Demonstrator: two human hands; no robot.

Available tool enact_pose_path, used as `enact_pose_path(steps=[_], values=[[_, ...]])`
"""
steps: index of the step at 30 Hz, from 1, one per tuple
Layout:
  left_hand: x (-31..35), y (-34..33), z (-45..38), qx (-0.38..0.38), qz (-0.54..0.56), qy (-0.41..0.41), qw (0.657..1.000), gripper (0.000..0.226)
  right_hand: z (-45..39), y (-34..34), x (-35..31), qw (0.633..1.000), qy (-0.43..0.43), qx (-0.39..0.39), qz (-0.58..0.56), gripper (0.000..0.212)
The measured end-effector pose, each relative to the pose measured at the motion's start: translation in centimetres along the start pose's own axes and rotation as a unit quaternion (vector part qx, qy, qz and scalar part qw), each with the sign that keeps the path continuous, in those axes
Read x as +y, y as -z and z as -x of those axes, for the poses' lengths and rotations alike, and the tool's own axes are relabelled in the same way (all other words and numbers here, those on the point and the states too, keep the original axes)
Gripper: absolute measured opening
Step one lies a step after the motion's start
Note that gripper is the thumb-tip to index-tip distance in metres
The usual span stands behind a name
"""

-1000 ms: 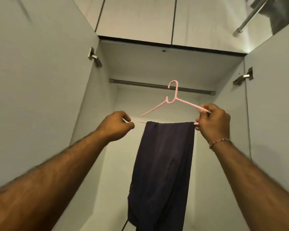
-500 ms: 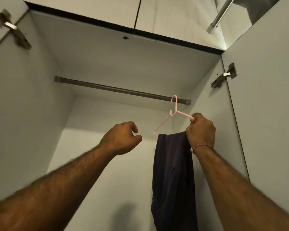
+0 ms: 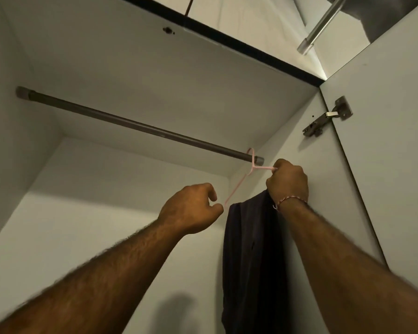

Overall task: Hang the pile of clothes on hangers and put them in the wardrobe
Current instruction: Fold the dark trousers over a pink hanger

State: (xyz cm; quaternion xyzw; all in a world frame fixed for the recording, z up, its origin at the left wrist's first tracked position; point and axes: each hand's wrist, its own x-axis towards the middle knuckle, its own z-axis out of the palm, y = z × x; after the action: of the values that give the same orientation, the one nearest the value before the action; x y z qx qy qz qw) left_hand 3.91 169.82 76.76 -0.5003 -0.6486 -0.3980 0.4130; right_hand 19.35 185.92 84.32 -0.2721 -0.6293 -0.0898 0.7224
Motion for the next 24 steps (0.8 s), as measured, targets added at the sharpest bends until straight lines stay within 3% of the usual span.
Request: enact_pose_path(steps=[9,14,19,24], values=[[-2.8,-4.5,-0.3,-0.01,0.031,-0.015,0.999,0.036,0.3,-0.2,1.6,0.998,0.013,0.024,0.065,0.018],[-3.5,-6.1,1.4,-0.011,0.035,-0.032,0.999,0.04,3.6,-0.2,1.1,0.947,0.189,0.115,0.233,0.064],[-5.7,-7.1,6.8,-0.016,-0.1,-0.088,0.991,0.047,10.9,-2.5,-0.7,0.944,0.28,-0.011,0.174,0.065],[-9.5,-5.8,18.4,-0.038,-0.174,-0.024,0.984,0.063,23.6,-4.5,-2.9,0.942,0.29,-0.166,0.037,0.059]])
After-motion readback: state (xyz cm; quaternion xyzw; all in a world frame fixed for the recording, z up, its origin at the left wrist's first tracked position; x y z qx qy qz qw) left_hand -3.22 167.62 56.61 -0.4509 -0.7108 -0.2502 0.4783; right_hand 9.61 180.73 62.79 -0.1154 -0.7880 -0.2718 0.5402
